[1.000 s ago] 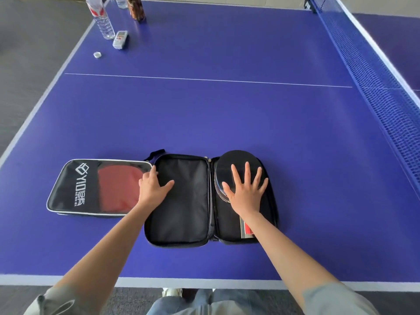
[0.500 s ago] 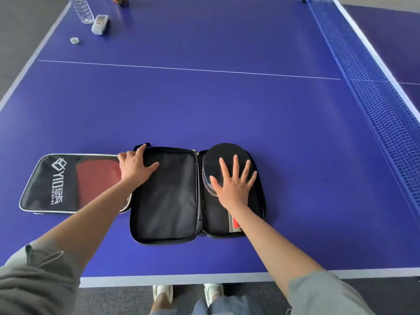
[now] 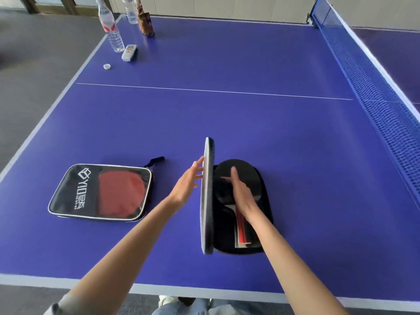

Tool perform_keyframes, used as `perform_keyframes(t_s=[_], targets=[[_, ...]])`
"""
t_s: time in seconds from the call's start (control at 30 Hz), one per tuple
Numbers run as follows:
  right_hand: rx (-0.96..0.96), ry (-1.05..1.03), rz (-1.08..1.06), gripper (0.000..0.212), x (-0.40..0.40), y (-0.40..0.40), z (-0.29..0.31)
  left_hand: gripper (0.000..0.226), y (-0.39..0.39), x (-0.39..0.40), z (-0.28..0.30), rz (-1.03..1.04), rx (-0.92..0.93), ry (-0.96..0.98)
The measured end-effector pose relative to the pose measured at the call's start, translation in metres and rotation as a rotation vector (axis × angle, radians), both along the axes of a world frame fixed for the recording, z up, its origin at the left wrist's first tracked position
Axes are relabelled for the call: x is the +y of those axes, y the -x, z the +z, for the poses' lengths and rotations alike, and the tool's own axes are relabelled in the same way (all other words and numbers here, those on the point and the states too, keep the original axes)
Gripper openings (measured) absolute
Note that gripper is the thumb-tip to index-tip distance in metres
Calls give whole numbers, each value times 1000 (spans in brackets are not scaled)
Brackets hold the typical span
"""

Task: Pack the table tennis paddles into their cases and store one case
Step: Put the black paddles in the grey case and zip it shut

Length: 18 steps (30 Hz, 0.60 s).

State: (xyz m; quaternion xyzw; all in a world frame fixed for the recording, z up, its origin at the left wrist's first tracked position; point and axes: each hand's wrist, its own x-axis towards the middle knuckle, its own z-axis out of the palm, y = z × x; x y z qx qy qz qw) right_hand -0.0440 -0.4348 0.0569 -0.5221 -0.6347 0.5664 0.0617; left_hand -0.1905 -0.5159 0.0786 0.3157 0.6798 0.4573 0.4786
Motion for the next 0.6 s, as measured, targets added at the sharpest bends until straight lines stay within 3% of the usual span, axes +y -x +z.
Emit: perform_keyframes(t_s=[0.07,0.1,0.2,0.3,0.6], targets=[[237,214,-107,82,2,-7,23,48,-17,11,-5,-5,6,-2],[266,216,-106,79,4,-13,30,49,-26,15,-8,-18,16,-7],[148,-82,-74,40,20,-31,31,44,-47,24,-17,-55,105,-57],[22,-299,-124,36,41,-54,16,42,-62,30,-31,-151,358,-66],[-83,-219,-288,33,63,-91,-45,53,-92,40,-82,-507,966,135]])
